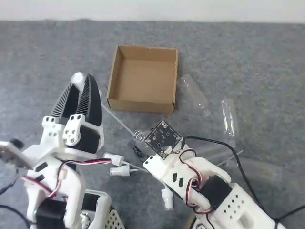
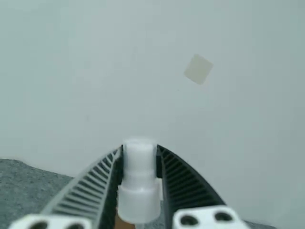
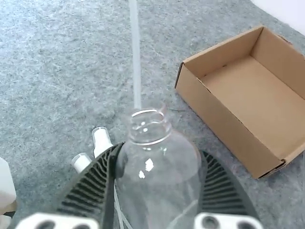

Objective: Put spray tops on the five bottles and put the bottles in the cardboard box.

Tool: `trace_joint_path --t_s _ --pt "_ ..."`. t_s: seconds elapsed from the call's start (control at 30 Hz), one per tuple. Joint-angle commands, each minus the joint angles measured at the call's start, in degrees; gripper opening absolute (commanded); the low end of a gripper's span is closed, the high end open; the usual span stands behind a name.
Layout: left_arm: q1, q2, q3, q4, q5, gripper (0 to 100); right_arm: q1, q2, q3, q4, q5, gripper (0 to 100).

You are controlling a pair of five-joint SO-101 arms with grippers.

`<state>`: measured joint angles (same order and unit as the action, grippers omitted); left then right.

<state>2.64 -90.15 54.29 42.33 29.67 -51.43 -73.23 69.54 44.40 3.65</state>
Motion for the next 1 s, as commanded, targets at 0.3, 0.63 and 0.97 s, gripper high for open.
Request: trace_joint_path --t_s 0.3,0.63,0.97 --pt "5.7 -0.4 2.2 -1.1 0.4 1 -0.5 -1.7 -0.9 -0.3 0.9 12.1" --pt "7.2 -0.4 3.6 0.1 0.4 1 -0.1 -1.7 -0.9 -0.3 0.9 12.1" --pt "14.7 -0.4 4.0 4.3 -7.3 1 0.0 -1.7 -0.9 -0.2 1.0 12.1"
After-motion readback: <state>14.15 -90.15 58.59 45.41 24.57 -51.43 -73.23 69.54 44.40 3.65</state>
